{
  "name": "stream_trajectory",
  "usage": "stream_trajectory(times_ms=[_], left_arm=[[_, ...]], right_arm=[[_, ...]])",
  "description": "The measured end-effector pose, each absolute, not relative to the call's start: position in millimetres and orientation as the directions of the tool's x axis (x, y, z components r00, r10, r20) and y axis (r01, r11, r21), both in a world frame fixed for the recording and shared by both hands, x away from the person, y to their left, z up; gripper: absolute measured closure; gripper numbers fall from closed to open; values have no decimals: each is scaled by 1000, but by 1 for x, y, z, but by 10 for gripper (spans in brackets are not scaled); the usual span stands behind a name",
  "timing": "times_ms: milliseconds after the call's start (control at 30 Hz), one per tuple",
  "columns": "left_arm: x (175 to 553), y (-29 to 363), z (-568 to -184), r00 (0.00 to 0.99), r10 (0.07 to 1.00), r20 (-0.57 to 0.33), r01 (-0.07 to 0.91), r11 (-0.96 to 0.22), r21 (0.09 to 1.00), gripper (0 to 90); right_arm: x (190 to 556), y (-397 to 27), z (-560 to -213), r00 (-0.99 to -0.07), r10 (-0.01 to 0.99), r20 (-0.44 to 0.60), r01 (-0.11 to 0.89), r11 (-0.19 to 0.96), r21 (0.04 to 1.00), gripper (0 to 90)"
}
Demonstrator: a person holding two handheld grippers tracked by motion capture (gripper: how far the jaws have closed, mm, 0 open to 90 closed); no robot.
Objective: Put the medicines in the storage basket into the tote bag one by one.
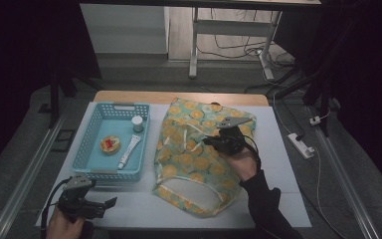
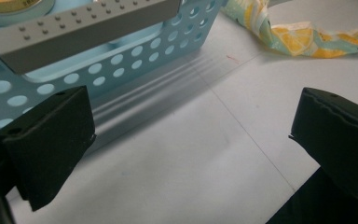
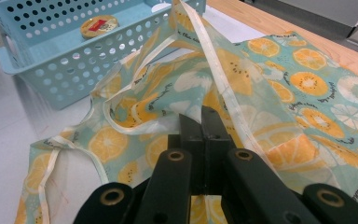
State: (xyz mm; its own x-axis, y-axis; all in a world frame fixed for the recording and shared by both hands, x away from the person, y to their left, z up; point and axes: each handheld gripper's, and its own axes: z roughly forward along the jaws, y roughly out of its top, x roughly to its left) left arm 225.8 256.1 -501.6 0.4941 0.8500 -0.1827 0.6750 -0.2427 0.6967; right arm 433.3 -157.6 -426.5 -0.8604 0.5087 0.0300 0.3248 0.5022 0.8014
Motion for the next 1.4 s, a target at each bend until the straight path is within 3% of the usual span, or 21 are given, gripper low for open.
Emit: stream_trajectory(times_ms=[233,933,1400], left_arm=[[229,259,-494,491,854,-176,660,-232,715,0],[247,271,-484,511,813,-279,625,-128,770,0],[274,265,-473,526,823,-216,623,-200,756,0]], right_arm=[[434,-159,-426,-860,509,29,324,501,803,900],[433,-161,-423,-860,509,32,323,495,806,900],[433,-160,-424,-863,504,29,321,503,803,900]])
